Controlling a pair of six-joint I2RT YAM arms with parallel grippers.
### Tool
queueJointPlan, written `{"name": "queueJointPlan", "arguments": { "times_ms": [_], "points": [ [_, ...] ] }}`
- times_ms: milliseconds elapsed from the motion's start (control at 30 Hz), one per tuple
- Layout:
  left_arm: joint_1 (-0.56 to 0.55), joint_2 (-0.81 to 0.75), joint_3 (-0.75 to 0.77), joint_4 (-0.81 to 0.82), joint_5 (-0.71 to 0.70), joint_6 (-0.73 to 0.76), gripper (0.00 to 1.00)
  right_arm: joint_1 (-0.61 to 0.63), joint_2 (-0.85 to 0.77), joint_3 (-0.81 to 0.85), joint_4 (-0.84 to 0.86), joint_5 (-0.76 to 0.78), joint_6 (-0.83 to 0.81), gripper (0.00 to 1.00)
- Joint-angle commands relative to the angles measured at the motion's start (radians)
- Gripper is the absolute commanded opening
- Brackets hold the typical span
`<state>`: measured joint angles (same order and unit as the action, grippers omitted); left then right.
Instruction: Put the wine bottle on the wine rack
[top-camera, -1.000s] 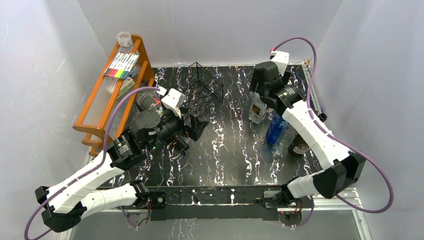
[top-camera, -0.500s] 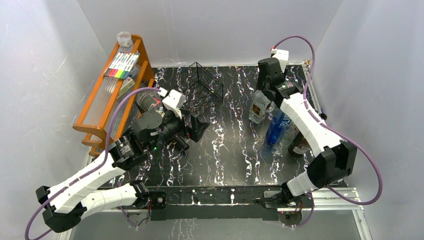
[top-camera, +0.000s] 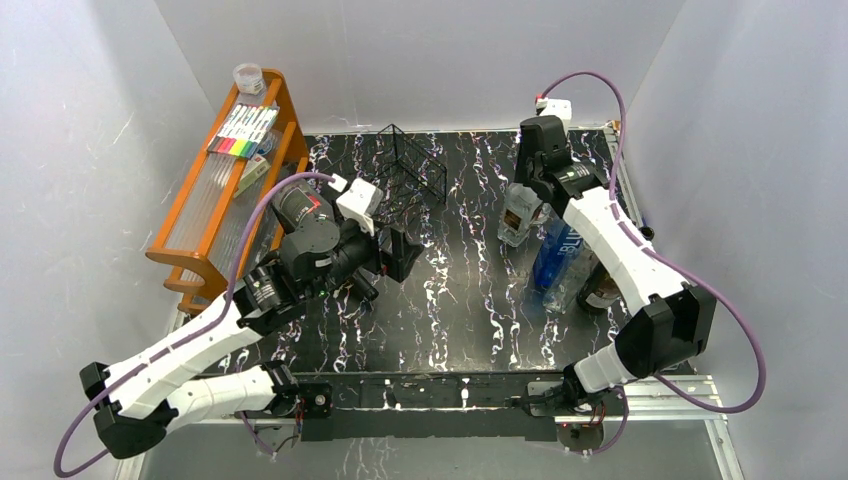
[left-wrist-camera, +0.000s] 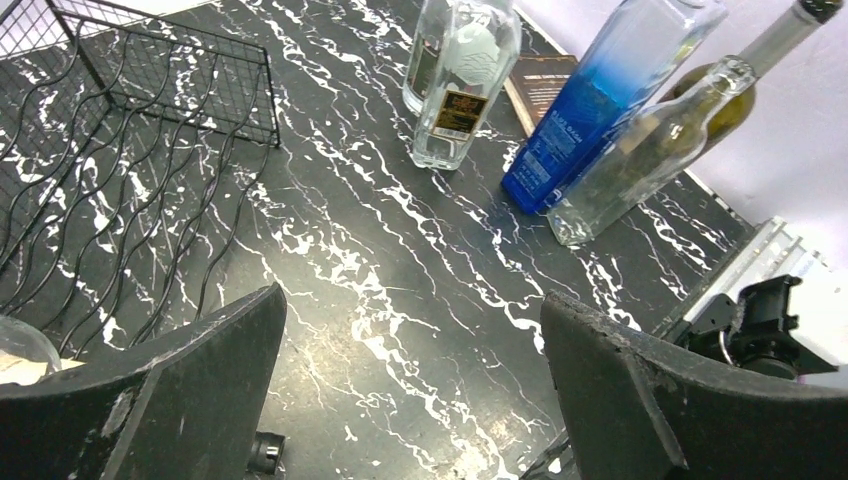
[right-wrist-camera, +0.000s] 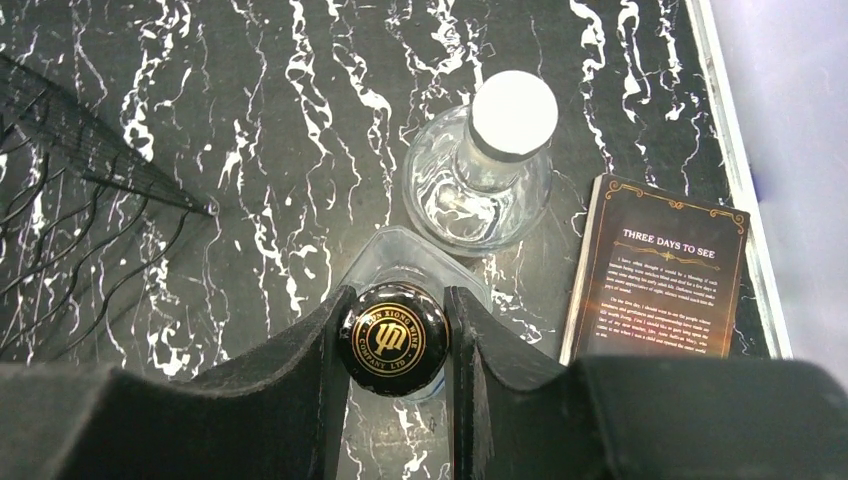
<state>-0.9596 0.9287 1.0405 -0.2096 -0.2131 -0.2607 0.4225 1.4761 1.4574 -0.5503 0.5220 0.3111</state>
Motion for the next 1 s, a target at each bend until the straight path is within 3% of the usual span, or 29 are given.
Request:
{"name": "queueJointPlan", "arguments": {
  "times_ms": [0, 233, 433, 767, 900, 967],
  "points": [
    [0.003, 0.027, -0.003, 0.011, -0.091, 0.002, 0.98, -0.001, -0.11, -0.005, 0.022, -0.085, -0.025, 0.0],
    [0.001, 0.091, -0.04, 0.073, -0.006, 0.042, 0.98, -0.001, -0.221, -0.02, -0.022, -0.26, -0.002, 0.0],
    [0.0, 0.176, -0.074, 0.145, 0.162, 0.123, 0.98, -0.002, -0.309, -0.091, -0.052, -0.429, 0.058, 0.0],
    [-0.035, 0.265, -0.315, 0.568, 0.243, 0.243, 0.98, -0.001, -0.455, -0.249, -0.02, -0.685, 0.162, 0.0],
    [-0.033, 0.284, -0.341, 0.618, 0.261, 0.253, 0.98, -0.001, -0.527, -0.322, 0.012, -0.773, 0.102, 0.0],
    [-0.027, 0.294, -0.35, 0.633, 0.341, 0.24, 0.98, -0.001, -0.553, -0.347, 0.016, -0.808, 0.084, 0.0]
  ]
}}
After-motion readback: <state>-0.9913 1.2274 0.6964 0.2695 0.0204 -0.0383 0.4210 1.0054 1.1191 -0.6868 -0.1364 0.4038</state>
